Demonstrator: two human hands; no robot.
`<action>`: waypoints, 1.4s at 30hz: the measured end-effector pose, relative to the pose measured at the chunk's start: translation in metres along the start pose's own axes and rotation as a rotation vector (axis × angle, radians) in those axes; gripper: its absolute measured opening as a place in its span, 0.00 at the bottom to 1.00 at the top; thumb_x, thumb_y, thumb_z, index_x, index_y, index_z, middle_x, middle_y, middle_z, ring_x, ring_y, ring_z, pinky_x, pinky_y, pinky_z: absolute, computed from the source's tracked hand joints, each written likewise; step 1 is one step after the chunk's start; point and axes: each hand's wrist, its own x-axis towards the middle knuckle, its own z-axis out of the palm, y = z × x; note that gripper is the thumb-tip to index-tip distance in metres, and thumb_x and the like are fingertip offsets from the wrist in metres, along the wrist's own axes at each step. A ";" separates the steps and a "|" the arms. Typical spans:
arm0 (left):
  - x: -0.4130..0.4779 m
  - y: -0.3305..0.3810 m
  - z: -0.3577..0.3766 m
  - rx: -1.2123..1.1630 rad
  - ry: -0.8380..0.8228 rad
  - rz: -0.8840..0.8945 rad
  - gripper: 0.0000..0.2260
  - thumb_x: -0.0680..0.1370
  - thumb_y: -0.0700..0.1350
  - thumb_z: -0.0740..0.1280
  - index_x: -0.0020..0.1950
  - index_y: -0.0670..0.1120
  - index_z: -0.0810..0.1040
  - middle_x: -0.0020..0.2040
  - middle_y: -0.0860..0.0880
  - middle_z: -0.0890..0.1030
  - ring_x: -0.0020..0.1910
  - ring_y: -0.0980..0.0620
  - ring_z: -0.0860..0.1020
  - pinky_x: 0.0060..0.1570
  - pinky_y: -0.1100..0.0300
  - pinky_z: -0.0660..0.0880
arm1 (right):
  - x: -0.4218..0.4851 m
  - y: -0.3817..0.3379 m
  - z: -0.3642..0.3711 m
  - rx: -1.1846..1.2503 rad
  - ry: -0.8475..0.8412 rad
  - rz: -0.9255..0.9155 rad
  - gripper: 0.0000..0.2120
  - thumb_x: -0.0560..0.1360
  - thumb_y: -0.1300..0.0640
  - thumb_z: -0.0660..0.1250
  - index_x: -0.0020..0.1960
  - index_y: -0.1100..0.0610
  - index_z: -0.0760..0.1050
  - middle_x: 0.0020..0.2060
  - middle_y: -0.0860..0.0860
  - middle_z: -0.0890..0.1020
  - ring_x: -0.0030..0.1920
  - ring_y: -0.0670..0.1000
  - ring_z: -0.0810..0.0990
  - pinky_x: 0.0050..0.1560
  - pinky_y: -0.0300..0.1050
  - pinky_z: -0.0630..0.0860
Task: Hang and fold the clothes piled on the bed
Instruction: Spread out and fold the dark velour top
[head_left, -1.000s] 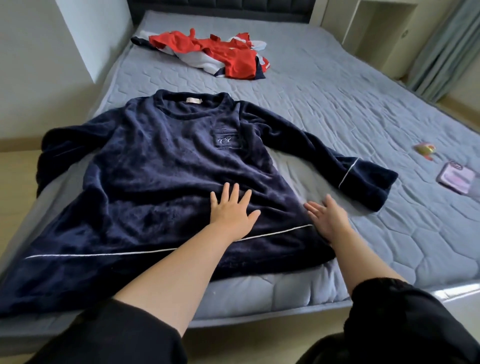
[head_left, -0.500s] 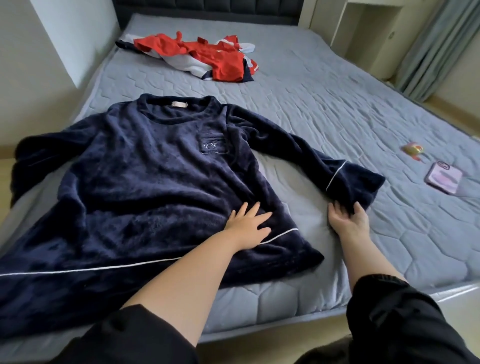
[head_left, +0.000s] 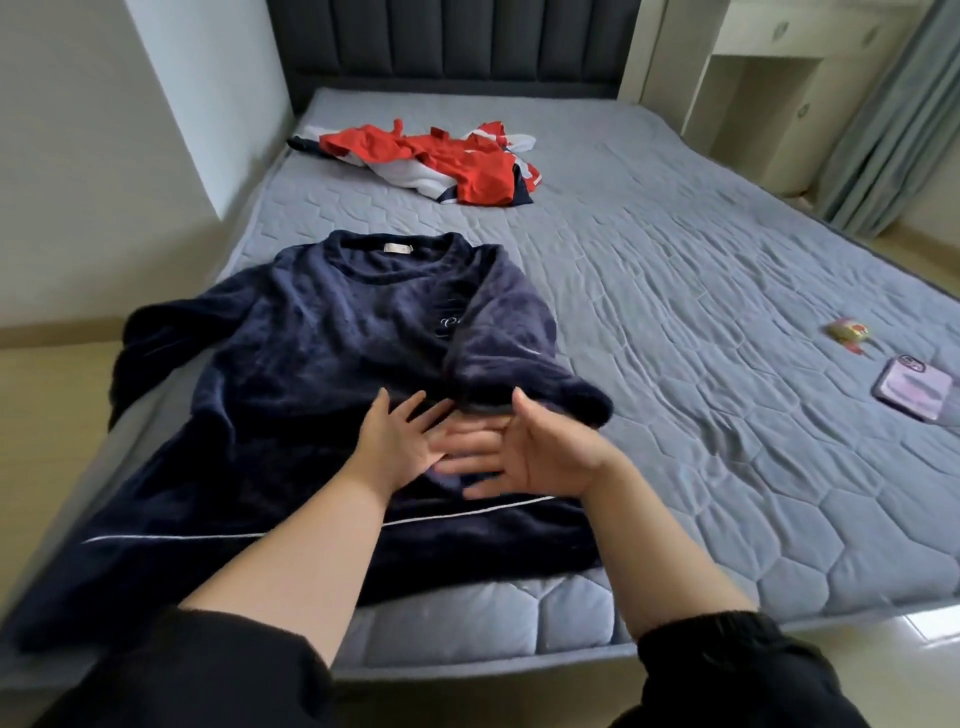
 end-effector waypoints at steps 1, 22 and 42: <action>-0.004 0.009 -0.006 -0.006 -0.002 -0.010 0.31 0.80 0.65 0.48 0.71 0.44 0.67 0.68 0.38 0.72 0.67 0.35 0.70 0.62 0.37 0.67 | 0.001 0.007 -0.002 -0.082 -0.002 0.133 0.25 0.76 0.40 0.56 0.62 0.58 0.76 0.60 0.55 0.80 0.61 0.55 0.78 0.55 0.49 0.78; -0.074 0.078 -0.060 0.185 0.429 0.299 0.11 0.72 0.38 0.60 0.29 0.45 0.74 0.27 0.48 0.77 0.31 0.49 0.77 0.33 0.58 0.75 | 0.053 0.064 -0.002 -0.107 0.796 0.142 0.24 0.83 0.45 0.47 0.54 0.65 0.71 0.40 0.62 0.80 0.40 0.56 0.81 0.41 0.45 0.76; -0.063 0.061 -0.078 0.305 0.524 0.357 0.15 0.74 0.32 0.61 0.55 0.49 0.73 0.43 0.45 0.76 0.39 0.47 0.76 0.40 0.55 0.76 | 0.153 0.049 0.022 0.238 0.736 0.048 0.22 0.78 0.44 0.61 0.63 0.59 0.71 0.48 0.57 0.81 0.44 0.55 0.81 0.43 0.48 0.78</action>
